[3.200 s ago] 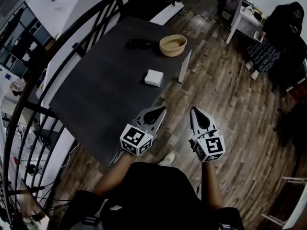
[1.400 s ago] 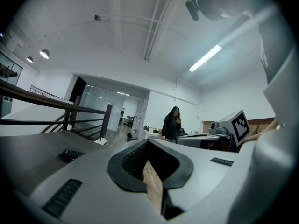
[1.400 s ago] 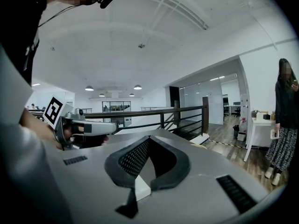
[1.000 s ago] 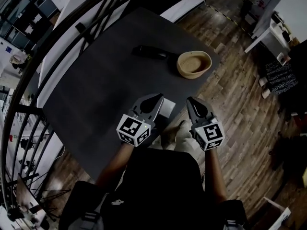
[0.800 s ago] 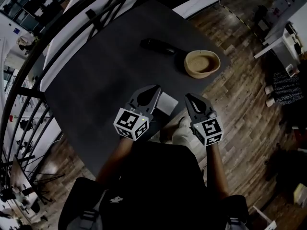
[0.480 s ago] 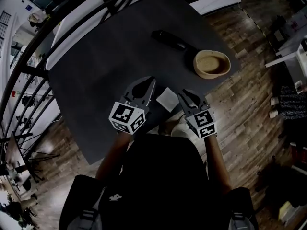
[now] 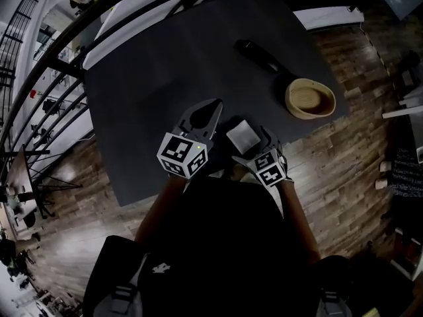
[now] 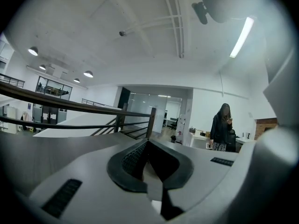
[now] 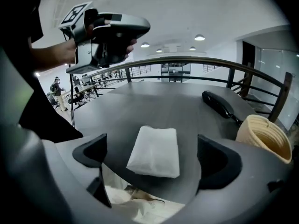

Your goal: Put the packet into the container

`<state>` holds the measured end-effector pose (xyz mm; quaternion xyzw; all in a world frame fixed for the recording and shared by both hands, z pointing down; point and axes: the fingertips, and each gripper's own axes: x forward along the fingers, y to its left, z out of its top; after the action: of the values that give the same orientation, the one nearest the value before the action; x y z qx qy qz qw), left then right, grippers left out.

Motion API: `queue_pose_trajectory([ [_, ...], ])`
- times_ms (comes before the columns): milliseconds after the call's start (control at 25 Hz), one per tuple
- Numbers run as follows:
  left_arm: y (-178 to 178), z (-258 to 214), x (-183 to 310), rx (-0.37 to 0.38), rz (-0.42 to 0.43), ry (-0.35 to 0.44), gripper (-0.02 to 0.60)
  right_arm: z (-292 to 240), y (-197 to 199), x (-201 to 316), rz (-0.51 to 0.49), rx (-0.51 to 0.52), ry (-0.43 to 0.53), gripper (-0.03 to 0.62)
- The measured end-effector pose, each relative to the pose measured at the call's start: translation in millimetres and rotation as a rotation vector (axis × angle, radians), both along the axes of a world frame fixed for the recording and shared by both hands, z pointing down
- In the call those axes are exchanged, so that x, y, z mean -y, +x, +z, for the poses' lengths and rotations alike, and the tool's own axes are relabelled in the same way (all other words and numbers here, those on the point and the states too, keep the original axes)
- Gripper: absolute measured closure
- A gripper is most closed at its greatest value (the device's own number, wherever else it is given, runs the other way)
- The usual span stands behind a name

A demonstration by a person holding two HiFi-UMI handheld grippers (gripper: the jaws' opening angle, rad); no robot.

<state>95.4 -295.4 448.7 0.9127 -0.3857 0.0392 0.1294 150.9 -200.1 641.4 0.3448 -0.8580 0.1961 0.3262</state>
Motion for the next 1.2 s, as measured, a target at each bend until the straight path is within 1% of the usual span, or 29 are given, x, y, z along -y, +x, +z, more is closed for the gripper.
queue_pose_trajectory([
  [160, -3, -1, -2, 0.015, -0.011, 0.004, 0.577, 18, -3, 2, -0.001, -0.03, -0.025, 0.01],
  [440, -10, 0, -4, 0.02, -0.031, -0.002, 0.577, 39, -4, 4, 0.025, -0.072, -0.061, 0.01],
  [520, -9, 1, -5, 0.019, -0.032, -0.005, 0.577, 45, -3, 2, 0.026, -0.081, -0.085, 0.01],
  [640, -8, 1, -6, 0.021, -0.028, -0.004, 0.577, 51, -1, 1, 0.029, -0.088, -0.108, 0.01],
  [760, -8, 0, -8, 0.019, -0.035, -0.005, 0.577, 53, -1, 2, 0.035, -0.086, -0.102, 0.011],
  [960, -11, 0, -8, 0.019, -0.044, -0.003, 0.577, 62, -1, 1, 0.023, -0.123, -0.136, 0.013],
  [1000, -11, 1, -8, 0.019, -0.045, -0.003, 0.577, 64, 0, 0, 0.025, -0.129, -0.148, 0.023],
  [1040, -10, 1, -8, 0.019, -0.044, -0.004, 0.577, 65, 1, -1, 0.03, -0.132, -0.16, 0.071],
  [1120, -9, 2, -9, 0.019, -0.043, -0.007, 0.577, 66, 4, -3, 0.039, -0.139, -0.174, 0.135],
  [1200, -8, 2, -9, 0.017, -0.045, -0.009, 0.577, 64, 5, -3, 0.028, -0.15, -0.153, 0.178],
])
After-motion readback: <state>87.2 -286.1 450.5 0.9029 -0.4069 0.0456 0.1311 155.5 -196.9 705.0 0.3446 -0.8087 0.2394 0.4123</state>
